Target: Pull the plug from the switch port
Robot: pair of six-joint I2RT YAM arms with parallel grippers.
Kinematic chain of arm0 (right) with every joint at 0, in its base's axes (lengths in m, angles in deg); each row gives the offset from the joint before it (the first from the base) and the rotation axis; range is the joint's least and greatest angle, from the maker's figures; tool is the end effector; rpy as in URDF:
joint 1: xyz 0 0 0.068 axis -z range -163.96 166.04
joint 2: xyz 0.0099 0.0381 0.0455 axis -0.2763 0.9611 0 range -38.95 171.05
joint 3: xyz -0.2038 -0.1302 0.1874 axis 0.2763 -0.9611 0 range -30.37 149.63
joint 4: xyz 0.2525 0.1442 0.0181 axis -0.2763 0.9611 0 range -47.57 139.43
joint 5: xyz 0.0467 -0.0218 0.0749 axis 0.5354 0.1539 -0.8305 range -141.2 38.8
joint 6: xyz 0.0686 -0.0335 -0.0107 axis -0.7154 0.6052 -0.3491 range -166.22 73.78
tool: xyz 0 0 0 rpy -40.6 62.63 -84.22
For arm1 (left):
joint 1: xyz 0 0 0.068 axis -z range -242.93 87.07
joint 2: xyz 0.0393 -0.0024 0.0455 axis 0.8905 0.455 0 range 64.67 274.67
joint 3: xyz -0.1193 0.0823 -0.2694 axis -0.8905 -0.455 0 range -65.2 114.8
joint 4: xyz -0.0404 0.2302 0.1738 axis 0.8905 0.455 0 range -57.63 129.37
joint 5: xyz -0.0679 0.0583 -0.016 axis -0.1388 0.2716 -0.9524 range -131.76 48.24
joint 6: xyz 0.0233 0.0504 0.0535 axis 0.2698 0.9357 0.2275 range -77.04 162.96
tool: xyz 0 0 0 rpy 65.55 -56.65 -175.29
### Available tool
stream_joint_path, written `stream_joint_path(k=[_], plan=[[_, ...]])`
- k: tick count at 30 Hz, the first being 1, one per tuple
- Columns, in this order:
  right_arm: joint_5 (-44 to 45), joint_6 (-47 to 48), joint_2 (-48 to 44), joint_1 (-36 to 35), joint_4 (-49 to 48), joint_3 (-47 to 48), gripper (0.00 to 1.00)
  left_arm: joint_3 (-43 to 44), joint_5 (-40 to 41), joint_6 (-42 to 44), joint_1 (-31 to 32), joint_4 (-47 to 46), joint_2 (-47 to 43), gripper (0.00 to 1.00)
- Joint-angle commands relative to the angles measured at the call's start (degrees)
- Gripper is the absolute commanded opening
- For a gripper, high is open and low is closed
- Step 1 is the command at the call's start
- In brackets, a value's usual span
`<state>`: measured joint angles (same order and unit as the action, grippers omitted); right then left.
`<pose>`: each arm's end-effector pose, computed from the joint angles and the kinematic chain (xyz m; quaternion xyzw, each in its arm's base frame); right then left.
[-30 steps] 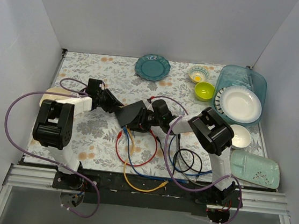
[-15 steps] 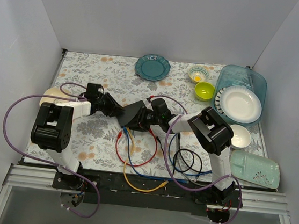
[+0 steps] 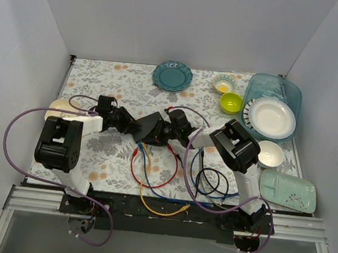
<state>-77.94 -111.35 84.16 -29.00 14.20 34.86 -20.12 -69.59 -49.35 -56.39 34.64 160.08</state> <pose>0.3297 0.3719 0.0953 0.0322 0.8484 0.5154 0.1160 0.3453 -0.0705 0.1308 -0.5692 0.7262 -0.3846 0.0293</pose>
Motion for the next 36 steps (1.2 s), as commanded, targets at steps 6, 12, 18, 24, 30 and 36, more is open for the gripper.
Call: stream_joint_path(k=[6,12,18,24,30,36], plan=[[2.2,-0.2,4.8,-1.0,8.0,1.7,0.13,-3.7,3.9,3.3,0.2,6.1,-0.1,0.24],[1.5,1.8,4.6,-1.1,9.0,0.8,0.01,-4.9,0.2,2.1,0.2,5.9,-4.5,0.25],[1.2,3.7,4.2,-1.2,9.1,-0.7,0.01,-8.2,0.1,-0.3,0.2,5.1,-10.5,0.25],[1.8,6.6,1.1,-1.0,10.5,-4.5,0.01,-3.7,7.6,0.1,-0.3,7.6,-11.3,0.27],[2.7,7.6,-3.2,-0.8,12.3,-7.4,0.32,1.9,16.0,-3.4,-1.7,8.3,-7.4,0.30],[2.5,8.7,-3.5,-0.7,13.6,-6.0,0.40,8.2,15.6,-1.5,-1.8,11.4,1.8,0.29]])
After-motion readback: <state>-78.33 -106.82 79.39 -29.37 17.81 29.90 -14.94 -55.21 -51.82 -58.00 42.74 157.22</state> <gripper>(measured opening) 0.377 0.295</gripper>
